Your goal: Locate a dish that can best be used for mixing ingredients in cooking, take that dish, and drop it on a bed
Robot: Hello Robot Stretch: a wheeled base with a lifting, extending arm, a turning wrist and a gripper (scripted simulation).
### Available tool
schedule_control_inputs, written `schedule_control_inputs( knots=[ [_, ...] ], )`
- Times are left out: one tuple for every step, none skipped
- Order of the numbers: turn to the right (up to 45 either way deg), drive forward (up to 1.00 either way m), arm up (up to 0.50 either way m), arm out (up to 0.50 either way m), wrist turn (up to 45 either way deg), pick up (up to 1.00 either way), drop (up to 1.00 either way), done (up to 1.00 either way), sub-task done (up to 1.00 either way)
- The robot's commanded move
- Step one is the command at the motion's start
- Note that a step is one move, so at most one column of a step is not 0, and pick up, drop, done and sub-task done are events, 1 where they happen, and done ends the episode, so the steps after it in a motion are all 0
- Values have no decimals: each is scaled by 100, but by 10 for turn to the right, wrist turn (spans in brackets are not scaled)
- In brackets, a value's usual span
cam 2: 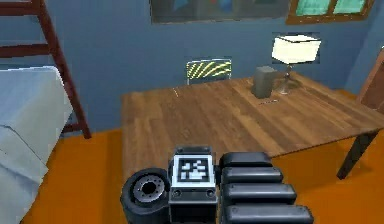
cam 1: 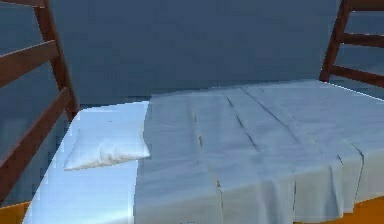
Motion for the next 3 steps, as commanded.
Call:
schedule_control_inputs(
  knots=[
    [-60,0,0,0,0,0,0,0,0],
    [0,20,0,0,0,0,0,0,0],
    [180,0,0,0,0,0,0,0,0]
  ],
)
